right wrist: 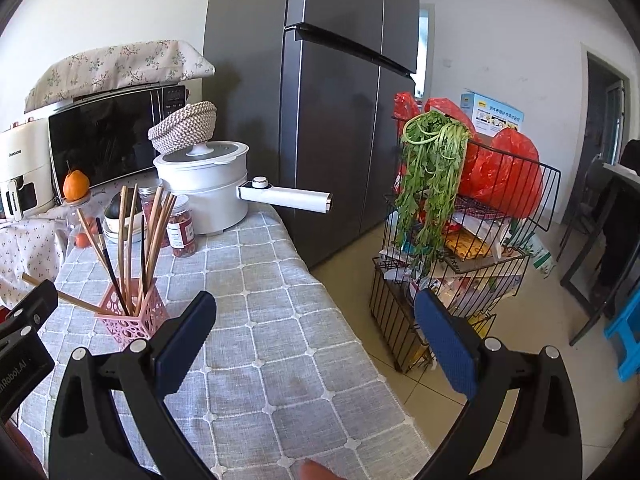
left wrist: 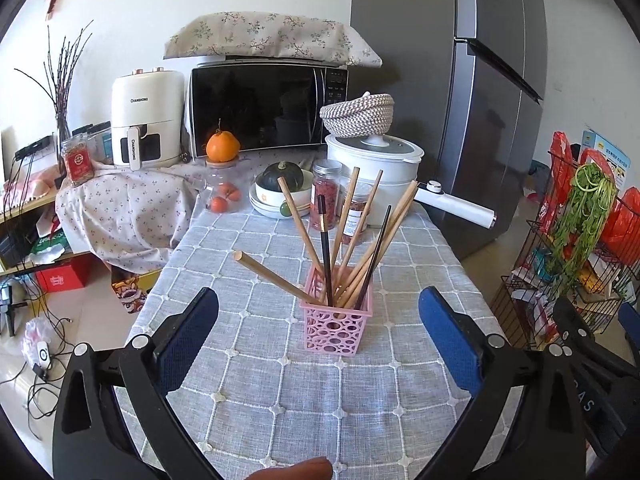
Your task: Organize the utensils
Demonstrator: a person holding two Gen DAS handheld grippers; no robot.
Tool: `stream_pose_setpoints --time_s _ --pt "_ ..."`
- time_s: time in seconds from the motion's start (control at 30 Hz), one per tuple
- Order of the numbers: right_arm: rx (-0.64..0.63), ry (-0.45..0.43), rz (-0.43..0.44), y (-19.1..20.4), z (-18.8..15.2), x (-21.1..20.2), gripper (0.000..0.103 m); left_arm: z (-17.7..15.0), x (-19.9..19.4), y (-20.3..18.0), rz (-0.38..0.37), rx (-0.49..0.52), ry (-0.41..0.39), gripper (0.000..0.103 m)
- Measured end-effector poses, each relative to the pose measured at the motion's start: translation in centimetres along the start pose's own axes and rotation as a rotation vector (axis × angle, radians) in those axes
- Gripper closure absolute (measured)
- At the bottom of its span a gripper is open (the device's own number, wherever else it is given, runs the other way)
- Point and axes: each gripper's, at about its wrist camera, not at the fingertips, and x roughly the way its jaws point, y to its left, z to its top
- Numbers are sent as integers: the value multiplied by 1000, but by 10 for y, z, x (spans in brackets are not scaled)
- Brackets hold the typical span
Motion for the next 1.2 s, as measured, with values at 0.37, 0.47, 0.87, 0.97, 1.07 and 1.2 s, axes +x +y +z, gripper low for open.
stream_pose_setpoints --time_s 0.37,0.47,0.87,0.97,1.07,1.2 --pt "6 3 0 -1 -1 1 6 -1 0 1 0 -4 4 7" --pt "6 7 1 -1 -1 2 6 -1 0 1 0 -6 3 7" --pt "10 8 5 -1 -2 3 6 -4 1 2 -3 -8 18 7" --pt "10 10 7 -1 -2 3 6 -5 1 1 -1 -6 19 7" --pt "9 9 6 0 -2 2 6 -6 1 0 -1 -6 22 7" --pt "10 9 6 0 -2 2 6 -6 1 0 -1 -5 24 7"
